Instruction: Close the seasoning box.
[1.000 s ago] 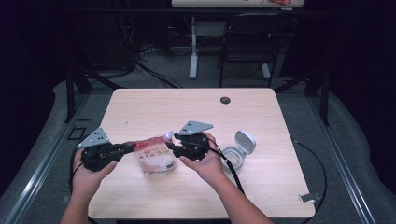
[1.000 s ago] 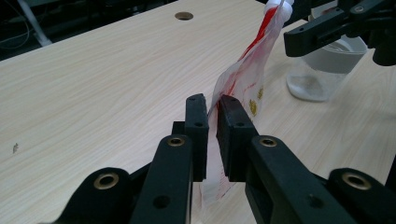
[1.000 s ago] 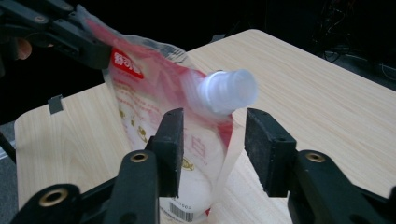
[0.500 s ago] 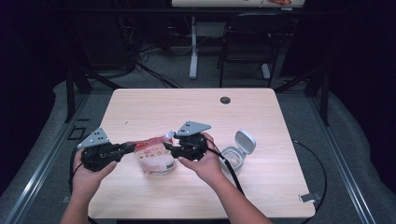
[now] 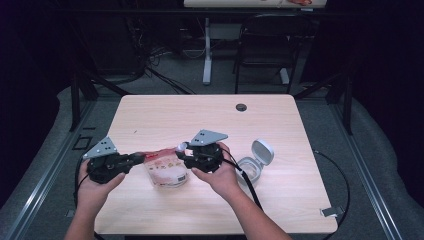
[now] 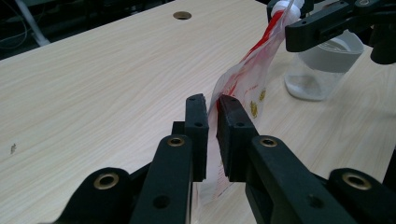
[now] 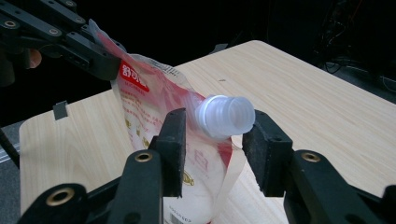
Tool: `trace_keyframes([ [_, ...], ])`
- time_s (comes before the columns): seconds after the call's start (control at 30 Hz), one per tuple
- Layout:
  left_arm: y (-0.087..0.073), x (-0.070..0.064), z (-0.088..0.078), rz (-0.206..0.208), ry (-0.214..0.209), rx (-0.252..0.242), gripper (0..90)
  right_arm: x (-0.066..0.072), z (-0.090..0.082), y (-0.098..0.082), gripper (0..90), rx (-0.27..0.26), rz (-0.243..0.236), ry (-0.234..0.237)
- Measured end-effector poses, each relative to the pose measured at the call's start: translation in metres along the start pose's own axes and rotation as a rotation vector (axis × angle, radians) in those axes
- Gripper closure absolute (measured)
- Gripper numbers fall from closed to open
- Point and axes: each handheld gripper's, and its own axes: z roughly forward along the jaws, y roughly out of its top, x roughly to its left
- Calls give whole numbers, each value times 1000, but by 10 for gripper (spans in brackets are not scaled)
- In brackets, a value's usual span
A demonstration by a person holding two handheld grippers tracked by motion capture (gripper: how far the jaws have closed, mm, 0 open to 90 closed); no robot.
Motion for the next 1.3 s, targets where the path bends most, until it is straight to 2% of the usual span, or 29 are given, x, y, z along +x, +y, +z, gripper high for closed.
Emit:
trace_keyframes([
  [0.17, 0, 0, 0, -2, 2, 0, 830, 1, -3, 0, 634, 5, -6, 5],
  [0.6, 3, -5, 2, 3, -34, -1, 829, 3, -17, -4, 656, -2, -7, 18],
  [0.9, 6, -17, 11, 7, -68, -2, 836, 1, -35, -12, 672, -6, 2, 19],
  [1.3, 12, -37, 23, 56, -80, -7, 842, -3, -60, -26, 676, -30, 17, 6],
])
